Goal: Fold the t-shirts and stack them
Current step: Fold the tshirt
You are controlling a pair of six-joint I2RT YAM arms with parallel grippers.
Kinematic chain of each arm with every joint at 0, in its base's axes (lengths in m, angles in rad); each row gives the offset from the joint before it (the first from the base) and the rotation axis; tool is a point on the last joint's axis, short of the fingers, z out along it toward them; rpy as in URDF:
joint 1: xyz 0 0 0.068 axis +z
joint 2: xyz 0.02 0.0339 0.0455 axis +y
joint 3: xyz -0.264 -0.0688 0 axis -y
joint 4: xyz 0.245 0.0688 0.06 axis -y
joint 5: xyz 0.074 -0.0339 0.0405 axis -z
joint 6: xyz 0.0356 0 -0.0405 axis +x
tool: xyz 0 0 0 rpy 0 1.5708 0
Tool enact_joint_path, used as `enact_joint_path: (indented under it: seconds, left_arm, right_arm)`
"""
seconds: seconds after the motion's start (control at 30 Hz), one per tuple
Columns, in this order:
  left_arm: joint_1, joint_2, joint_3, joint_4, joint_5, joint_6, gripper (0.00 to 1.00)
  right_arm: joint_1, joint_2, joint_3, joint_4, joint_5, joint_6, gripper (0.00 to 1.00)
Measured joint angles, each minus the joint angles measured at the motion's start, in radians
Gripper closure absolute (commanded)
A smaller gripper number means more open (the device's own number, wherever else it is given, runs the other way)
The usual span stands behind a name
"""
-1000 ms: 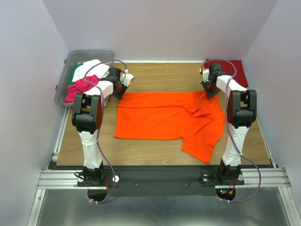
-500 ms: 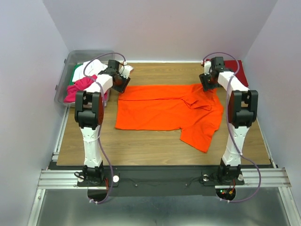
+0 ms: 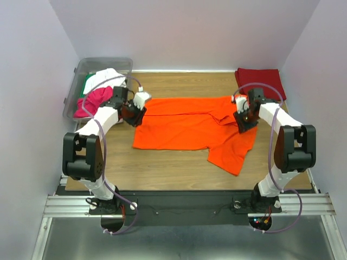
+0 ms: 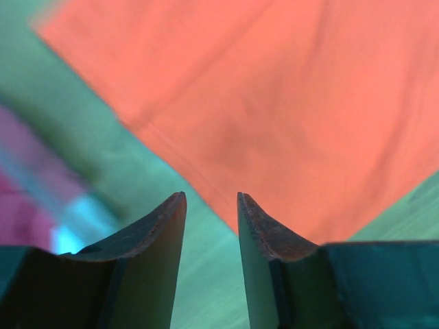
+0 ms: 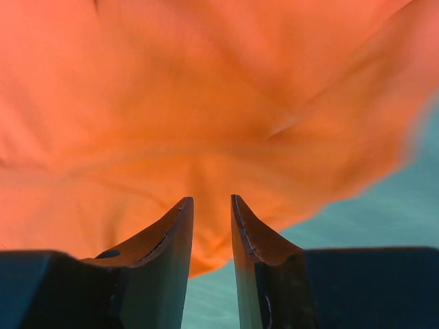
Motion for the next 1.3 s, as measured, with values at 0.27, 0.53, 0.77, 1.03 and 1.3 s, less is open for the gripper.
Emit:
enact_joint_path:
  seconds: [0.27,0.53,0.77,1.03,1.3]
  left_arm:
    - [0.0,-0.002,-0.271,-0.006,-0.002,0.061,0.63]
    - [0.0,-0.071,-0.369,0.083,-0.02,0.131,0.67]
    - [0.028,-0.127,-0.374,-0.034,-0.031,0.179,0.54]
    - [0.039,-0.214,-0.306,-0.153,-0.011,0.25,0.51]
    - [0.039,-0.23,-0.325,-0.2,0.015,0.285,0.49]
  right_arm:
    - [0.002,0.039,-0.194,-0.032,0.003,-0.039,0.68]
    - [0.047,-0.026,-0.267,0.008,0.029,-0.048,0.64]
    - [0.058,-0.128,-0.278,-0.075,0.018,-0.059,0.55]
    - [0.058,-0.31,-0.245,-0.232,-0.013,-0.214,0.54]
    - [0.097,-0.312,-0.364,-0.269,-0.029,-0.257,0.51]
